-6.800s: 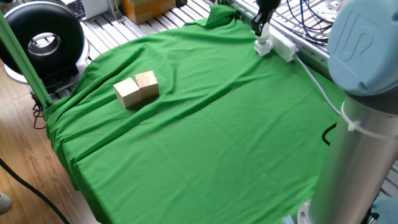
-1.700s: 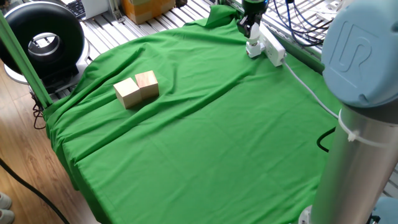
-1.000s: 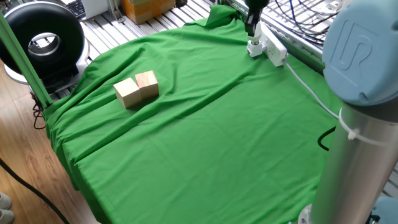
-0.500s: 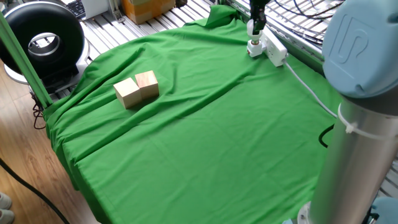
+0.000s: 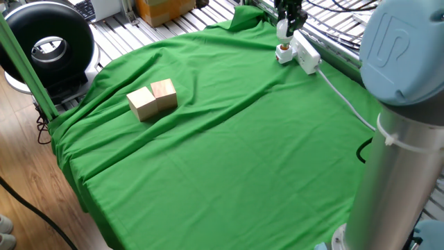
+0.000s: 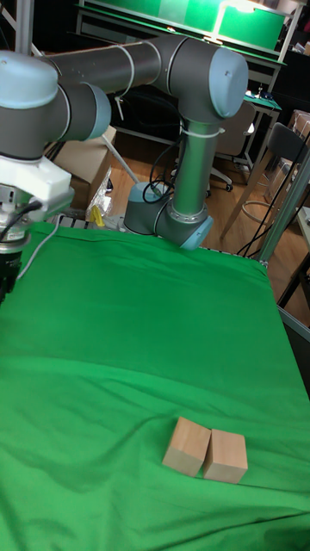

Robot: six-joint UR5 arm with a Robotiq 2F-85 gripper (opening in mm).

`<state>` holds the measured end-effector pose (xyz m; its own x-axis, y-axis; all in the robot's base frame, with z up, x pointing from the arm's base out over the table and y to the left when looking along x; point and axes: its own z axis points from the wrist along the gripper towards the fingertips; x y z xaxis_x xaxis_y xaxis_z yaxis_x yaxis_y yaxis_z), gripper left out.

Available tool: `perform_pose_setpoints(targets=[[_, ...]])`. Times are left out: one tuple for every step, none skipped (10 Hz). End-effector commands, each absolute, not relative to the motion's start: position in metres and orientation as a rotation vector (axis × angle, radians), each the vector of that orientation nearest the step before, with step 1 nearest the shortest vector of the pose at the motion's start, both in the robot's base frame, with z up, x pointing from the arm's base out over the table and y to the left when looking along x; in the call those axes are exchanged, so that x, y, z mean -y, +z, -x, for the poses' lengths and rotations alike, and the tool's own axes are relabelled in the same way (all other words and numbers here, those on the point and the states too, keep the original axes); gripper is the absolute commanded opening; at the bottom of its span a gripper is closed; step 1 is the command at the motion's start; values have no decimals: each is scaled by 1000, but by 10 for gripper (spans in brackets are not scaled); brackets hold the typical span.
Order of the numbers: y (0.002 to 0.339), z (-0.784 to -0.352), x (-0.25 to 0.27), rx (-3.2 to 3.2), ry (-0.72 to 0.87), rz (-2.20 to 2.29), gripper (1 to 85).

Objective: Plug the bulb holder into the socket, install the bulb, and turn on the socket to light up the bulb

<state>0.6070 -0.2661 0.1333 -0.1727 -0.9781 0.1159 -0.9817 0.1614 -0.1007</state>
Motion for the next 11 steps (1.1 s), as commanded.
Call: perform_pose_setpoints(targets=[[142,-596,260,2085,196,-2307,10],[141,-596,250,1999,156,-2414,10],[140,-596,238,1967,115,-2484,10],[138,-608,234,1893,133,-2578,10],[135,-613,238,1832,148,-2605,10],[132,-619,245,1799,168,-2607,10],[131,-624,248,1769,162,-2623,10],[127,-628,250,1741,117,-2648,10],[125,-619,251,1727,54,-2639,10],[127,-610,250,1718,15,-2626,10],[128,-604,245,1699,-13,-2644,10]])
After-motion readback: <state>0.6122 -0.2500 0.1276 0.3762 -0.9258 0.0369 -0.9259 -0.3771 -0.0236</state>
